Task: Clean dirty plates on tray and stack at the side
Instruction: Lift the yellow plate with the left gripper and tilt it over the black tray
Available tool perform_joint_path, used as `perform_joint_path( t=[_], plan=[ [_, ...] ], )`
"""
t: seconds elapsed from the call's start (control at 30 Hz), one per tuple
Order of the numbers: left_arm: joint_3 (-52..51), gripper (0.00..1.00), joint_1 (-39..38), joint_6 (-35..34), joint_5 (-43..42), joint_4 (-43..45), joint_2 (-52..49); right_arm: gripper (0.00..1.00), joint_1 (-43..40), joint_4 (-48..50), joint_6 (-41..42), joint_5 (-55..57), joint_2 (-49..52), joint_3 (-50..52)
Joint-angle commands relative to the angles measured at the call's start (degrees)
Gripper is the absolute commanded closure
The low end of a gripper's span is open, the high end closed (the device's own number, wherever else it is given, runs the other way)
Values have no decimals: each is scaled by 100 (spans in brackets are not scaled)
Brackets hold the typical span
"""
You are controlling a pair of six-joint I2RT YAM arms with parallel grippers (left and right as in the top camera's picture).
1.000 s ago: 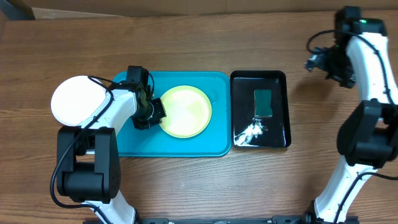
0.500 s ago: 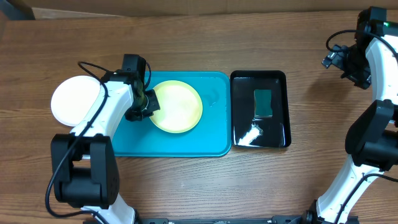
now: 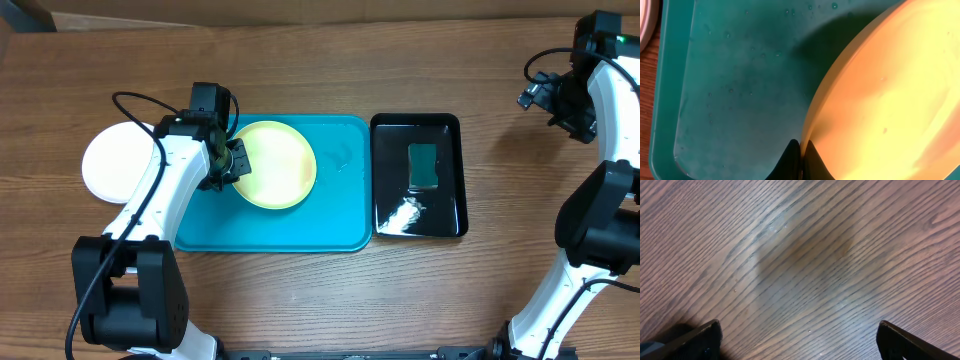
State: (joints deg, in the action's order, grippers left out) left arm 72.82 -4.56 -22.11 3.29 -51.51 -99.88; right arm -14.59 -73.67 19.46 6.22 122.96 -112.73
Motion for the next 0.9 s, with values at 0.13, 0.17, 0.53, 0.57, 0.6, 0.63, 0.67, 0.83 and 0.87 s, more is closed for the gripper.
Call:
perform_joint_path(
  t=[0.13,0.17,0.53,0.57,0.6,0.63,0.67,0.83,0.87],
  plan=[
    [153,96,-72,157,-411,92,166,0,-7,17,11,17,-140,-92],
    [203,96,-72,157,-494,85,166,0,-7,17,11,17,-140,-92],
    [1320,96,-409,212,-551,-487,166,0,-7,15,11,17,-140,-92],
    [1416,96,-525,219,-516,-487,166,0,-7,17,9,17,-140,-92],
    [1506,96,-651,219,-459,-487,166,0,-7,17,11,17,-140,-92],
    [1572,96,-765,219,-420,-483,166,0,-7,17,11,17,-140,-92],
    [1646,96,-907,214,-389,-476,166,0,-7,17,11,17,-140,-92],
    [1860,96,-1646,127,-131,-323,166,0,-7,17,11,17,-140,-92],
    [1867,96,-1786,129,-63,-273,166,0,-7,17,11,17,-140,-92]
  ],
)
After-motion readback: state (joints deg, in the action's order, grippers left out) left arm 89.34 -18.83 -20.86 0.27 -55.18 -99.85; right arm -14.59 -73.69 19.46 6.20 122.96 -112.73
